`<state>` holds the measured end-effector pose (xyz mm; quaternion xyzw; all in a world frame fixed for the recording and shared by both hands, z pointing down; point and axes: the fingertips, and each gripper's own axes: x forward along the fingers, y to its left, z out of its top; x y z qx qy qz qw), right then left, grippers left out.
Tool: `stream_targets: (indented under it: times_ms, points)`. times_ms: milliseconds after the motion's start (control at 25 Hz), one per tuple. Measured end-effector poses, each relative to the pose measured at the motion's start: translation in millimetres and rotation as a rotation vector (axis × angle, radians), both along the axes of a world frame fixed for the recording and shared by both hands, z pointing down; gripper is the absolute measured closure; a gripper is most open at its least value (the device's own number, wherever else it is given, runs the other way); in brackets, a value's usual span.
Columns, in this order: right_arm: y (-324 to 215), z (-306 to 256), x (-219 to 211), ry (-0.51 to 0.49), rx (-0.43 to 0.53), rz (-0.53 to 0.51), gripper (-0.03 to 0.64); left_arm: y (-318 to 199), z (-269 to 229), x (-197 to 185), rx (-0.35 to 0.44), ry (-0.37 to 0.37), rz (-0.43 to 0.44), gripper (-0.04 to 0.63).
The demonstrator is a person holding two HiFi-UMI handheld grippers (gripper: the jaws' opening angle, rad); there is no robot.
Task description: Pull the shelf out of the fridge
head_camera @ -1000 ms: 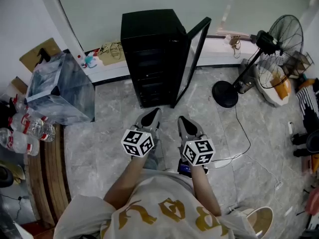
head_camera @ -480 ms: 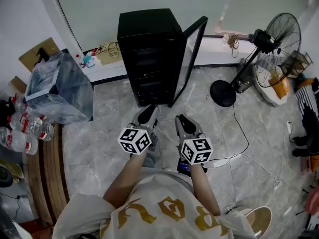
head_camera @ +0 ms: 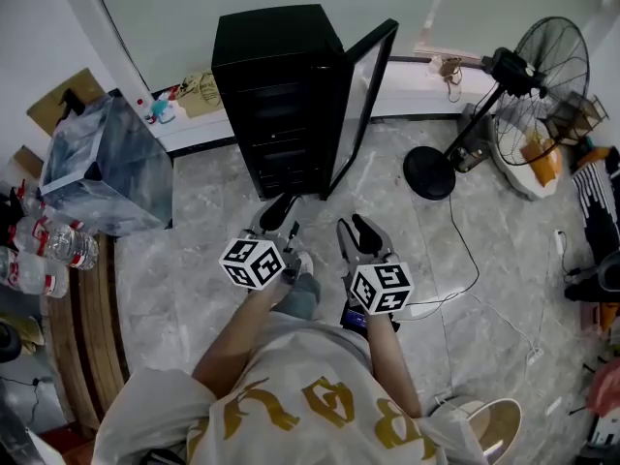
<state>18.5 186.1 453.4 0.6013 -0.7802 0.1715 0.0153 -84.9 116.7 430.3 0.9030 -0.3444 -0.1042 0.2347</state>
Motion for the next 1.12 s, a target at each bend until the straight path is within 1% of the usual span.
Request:
stream_targets:
  times_ms: [120, 240, 440, 600, 720, 880, 1120]
  points:
    - [-14, 8, 14, 0.005, -0.018, 0.001, 0.465, -23, 11, 13, -0.035, 0.024, -0.011, 0.497]
    - [-42, 18, 35, 0.024, -0.029, 0.005, 0.465, -57, 24, 36, -0.059, 0.041, -0.012, 0.497]
    - [-114, 25, 77, 0.036, -0.052, 0.009, 0.463, -133, 42, 73, -0.093, 0.036, -0.045, 0.497]
    - [-173, 26, 103, 0.014, -0.073, -0.023, 0.463, -198, 51, 94, -0.136, 0.048, -0.083, 0.496]
    - [-217, 28, 107, 0.008, -0.083, -0.057, 0.462, -243, 59, 98, -0.167, 0.065, -0.110, 0.496]
    - [-263, 35, 106, 0.023, -0.096, -0.095, 0.460, -289, 78, 100, -0.218, 0.088, -0.135, 0.495]
    - [-303, 38, 113, 0.032, -0.101, -0.092, 0.459, -334, 90, 101, -0.285, 0.151, -0.165, 0.497]
